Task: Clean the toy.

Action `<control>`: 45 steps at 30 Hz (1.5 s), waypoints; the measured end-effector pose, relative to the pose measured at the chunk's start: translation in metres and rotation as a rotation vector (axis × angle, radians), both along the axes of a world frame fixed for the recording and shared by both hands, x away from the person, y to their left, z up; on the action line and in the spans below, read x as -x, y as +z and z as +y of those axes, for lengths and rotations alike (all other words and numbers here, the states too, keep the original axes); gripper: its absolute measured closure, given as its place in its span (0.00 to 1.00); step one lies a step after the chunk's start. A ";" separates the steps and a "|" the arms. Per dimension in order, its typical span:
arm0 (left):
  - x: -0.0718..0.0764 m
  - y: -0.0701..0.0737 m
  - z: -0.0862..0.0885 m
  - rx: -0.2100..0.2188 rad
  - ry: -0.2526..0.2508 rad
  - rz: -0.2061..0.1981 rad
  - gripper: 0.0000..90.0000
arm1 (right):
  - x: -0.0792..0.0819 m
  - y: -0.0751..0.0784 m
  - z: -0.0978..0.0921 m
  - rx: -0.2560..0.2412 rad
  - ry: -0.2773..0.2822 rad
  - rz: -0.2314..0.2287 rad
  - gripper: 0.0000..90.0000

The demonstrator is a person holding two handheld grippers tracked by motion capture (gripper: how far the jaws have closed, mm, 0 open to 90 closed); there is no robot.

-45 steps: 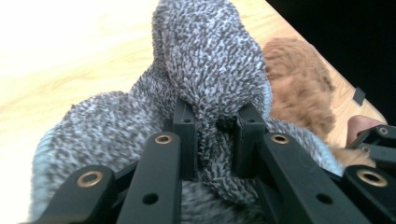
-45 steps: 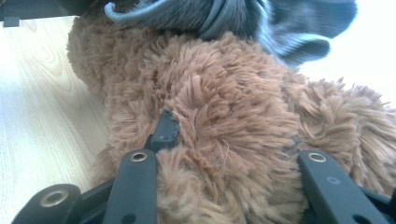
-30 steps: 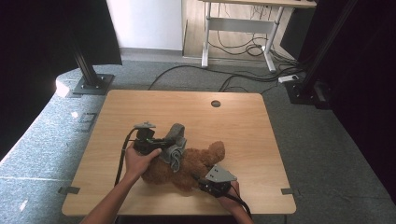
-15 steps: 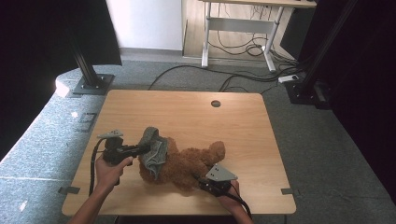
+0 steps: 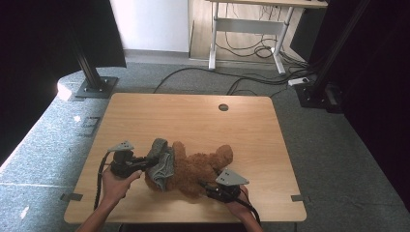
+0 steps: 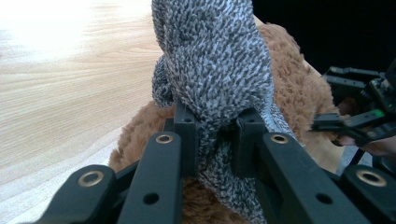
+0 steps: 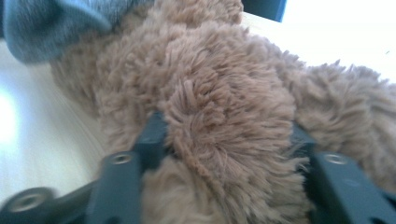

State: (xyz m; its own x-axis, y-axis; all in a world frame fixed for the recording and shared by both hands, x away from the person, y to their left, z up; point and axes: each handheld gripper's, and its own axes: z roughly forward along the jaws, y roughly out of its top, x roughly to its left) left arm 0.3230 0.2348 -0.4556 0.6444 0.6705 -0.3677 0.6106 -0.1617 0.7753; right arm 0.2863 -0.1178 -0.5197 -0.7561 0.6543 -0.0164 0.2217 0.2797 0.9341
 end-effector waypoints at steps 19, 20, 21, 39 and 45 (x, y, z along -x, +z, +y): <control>-0.004 -0.016 -0.002 0.047 0.016 -0.007 0.85 | -0.022 -0.007 0.001 -0.006 -0.063 0.222 0.46; -0.004 -0.016 -0.002 0.047 0.016 -0.007 0.85 | -0.022 -0.007 0.001 -0.006 -0.063 0.222 0.46; -0.005 -0.016 -0.003 0.043 0.026 -0.016 0.85 | -0.023 -0.007 0.002 -0.006 -0.072 0.214 0.49; -0.075 -0.007 -0.023 0.001 0.116 -0.028 0.84 | -0.081 -0.008 0.008 -0.011 -0.293 0.060 0.62; -0.073 -0.008 -0.026 0.015 0.099 -0.024 0.84 | -0.078 -0.009 0.003 -0.005 -0.287 0.039 0.60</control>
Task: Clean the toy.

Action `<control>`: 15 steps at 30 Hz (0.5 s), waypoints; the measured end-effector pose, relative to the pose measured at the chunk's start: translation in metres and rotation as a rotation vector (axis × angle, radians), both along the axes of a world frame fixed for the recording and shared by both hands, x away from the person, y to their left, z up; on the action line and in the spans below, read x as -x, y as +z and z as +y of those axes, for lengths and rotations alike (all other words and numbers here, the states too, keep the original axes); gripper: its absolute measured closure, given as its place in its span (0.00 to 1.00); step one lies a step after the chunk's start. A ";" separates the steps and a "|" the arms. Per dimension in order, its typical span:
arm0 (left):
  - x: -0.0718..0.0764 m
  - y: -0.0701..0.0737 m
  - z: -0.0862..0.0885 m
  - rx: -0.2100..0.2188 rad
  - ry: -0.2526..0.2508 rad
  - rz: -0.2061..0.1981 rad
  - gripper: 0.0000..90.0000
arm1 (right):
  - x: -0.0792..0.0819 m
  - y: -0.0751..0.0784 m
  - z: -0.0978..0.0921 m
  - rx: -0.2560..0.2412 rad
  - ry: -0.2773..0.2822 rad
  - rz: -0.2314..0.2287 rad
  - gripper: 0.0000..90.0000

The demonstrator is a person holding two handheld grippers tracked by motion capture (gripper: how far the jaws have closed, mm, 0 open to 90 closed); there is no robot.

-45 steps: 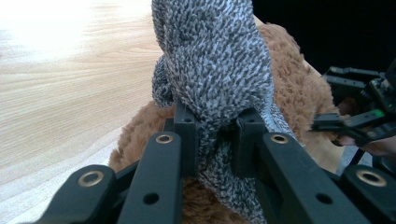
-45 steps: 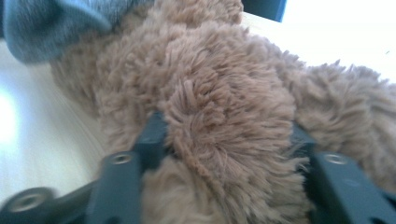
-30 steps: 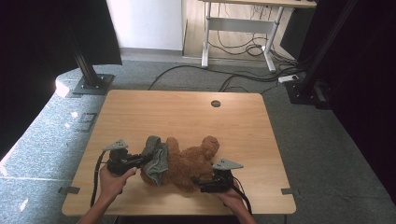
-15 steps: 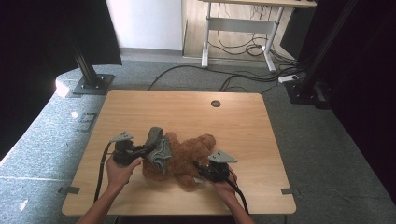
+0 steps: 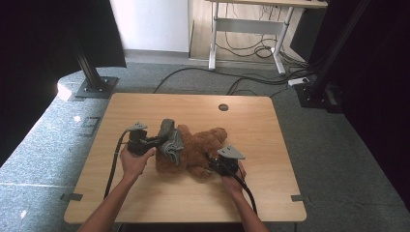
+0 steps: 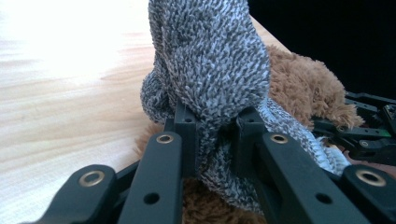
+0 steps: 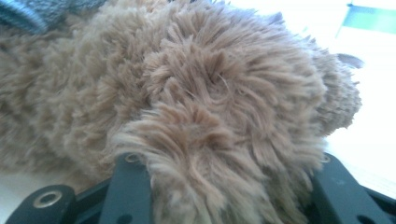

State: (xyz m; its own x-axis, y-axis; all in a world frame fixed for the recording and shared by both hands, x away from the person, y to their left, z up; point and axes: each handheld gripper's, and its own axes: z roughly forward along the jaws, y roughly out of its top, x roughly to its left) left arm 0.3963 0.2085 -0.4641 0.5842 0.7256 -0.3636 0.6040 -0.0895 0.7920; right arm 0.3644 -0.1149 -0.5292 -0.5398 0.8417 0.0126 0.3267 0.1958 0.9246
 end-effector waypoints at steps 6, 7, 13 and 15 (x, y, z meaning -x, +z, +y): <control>0.028 -0.011 0.007 0.090 -0.043 0.008 0.84 | 0.024 -0.002 -0.012 0.010 0.072 0.013 0.55; 0.035 -0.013 0.007 0.100 -0.052 0.004 0.85 | 0.030 -0.003 -0.013 0.017 0.081 0.014 0.55; 0.068 -0.020 0.010 0.129 -0.093 -0.013 0.85 | 0.060 -0.004 -0.020 0.077 0.130 0.028 0.41; 0.072 -0.022 0.011 0.132 -0.095 -0.016 0.85 | 0.064 0.004 -0.029 0.030 0.176 0.054 0.27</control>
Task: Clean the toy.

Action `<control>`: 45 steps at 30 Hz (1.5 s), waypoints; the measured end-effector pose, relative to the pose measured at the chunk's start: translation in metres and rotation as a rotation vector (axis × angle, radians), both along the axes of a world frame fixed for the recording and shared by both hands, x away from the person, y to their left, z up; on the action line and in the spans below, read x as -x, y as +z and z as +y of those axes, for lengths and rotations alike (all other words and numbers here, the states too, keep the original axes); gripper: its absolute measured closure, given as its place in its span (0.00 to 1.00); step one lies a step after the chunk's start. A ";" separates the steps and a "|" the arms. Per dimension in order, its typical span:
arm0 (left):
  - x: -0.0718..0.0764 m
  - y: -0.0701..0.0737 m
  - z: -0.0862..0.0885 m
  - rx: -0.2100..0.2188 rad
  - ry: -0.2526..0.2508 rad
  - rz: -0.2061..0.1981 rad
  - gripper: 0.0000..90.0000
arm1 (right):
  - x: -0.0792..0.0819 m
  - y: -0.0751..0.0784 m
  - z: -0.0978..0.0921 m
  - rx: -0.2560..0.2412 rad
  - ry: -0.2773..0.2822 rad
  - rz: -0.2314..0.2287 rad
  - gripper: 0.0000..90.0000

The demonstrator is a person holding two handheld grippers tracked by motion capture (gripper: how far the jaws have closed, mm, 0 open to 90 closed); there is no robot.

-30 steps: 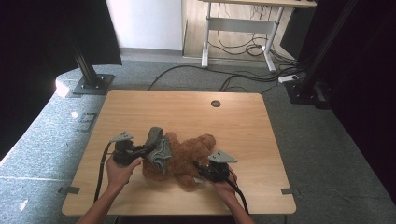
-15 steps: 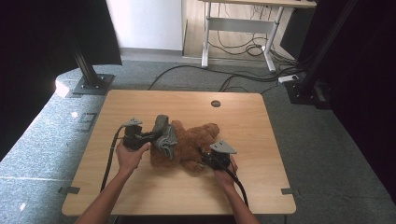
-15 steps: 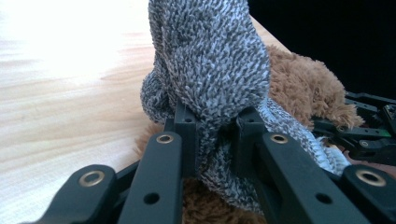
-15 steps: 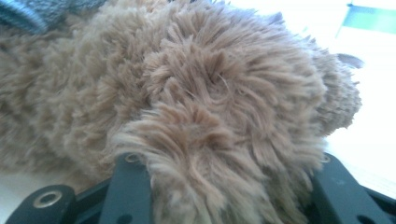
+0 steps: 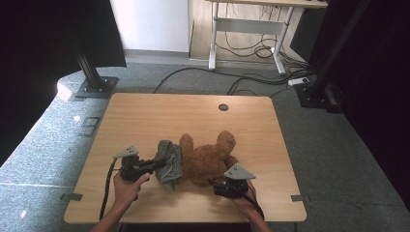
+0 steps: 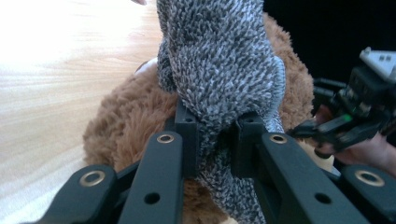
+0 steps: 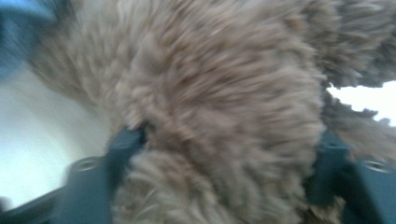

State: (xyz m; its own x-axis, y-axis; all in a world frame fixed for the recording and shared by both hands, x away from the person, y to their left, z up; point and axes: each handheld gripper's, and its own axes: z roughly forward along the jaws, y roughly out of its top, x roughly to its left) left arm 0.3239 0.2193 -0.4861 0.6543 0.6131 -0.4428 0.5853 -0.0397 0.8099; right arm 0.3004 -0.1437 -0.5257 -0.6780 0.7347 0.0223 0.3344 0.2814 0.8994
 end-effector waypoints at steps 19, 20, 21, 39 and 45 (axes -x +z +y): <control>0.006 0.030 -0.009 0.035 -0.049 -0.017 0.83 | -0.011 0.013 0.004 -0.068 0.009 -0.001 0.58; 0.005 0.038 -0.016 0.026 -0.058 -0.031 0.83 | -0.009 0.013 0.006 -0.066 0.004 -0.010 0.59; 0.004 0.046 -0.024 0.022 -0.072 -0.045 0.83 | -0.009 0.013 0.008 -0.060 0.003 -0.018 0.60; -0.050 0.040 -0.111 -0.145 -0.154 0.103 0.83 | 0.001 0.004 0.009 0.039 -0.007 -0.103 0.65; -0.042 0.041 -0.060 -0.100 -0.076 0.080 0.83 | 0.001 0.004 0.009 0.030 -0.012 -0.099 0.66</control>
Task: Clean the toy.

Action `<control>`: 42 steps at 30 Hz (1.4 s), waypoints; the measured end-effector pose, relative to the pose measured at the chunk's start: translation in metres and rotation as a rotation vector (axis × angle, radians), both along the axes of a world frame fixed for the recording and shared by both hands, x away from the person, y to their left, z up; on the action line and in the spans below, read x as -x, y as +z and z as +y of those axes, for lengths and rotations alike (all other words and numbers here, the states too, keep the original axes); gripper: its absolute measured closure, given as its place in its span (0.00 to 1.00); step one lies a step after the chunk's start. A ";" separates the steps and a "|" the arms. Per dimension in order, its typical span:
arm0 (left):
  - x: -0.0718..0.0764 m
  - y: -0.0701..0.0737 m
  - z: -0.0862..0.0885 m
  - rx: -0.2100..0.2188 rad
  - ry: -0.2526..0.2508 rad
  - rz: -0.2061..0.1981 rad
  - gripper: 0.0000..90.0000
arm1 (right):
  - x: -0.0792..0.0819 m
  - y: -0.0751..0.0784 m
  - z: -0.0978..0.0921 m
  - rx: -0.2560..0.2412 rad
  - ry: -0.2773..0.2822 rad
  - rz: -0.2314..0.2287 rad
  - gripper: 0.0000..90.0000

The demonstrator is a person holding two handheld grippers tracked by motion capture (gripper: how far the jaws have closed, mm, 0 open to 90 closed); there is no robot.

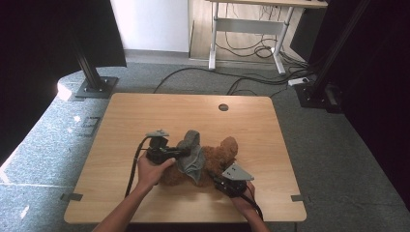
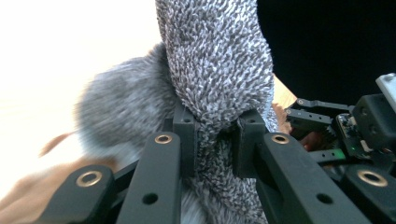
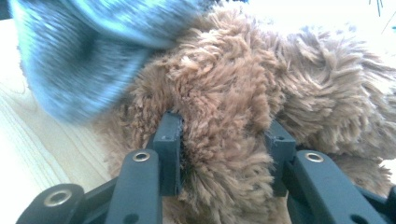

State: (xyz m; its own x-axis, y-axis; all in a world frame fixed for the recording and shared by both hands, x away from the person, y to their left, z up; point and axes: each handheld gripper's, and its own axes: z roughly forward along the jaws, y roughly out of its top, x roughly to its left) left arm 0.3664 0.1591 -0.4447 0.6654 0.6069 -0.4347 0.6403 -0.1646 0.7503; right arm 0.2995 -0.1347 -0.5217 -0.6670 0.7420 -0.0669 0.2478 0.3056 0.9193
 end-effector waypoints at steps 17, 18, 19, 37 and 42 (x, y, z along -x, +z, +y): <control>0.032 -0.037 0.063 0.135 0.052 0.044 0.83 | 0.009 -0.004 -0.004 -0.045 0.005 0.027 0.51; 0.034 -0.039 0.064 0.139 0.049 0.042 0.83 | 0.010 -0.004 -0.007 -0.059 0.011 0.038 0.45; 0.037 -0.040 0.064 0.138 0.039 0.041 0.84 | 0.010 -0.003 -0.011 -0.098 0.020 0.078 0.33; 0.045 -0.052 0.060 0.179 0.043 0.041 0.84 | 0.001 -0.007 0.002 0.060 0.021 0.078 0.58; 0.029 -0.049 0.047 0.169 0.046 0.044 0.84 | -0.005 -0.009 0.003 0.097 -0.063 0.031 0.62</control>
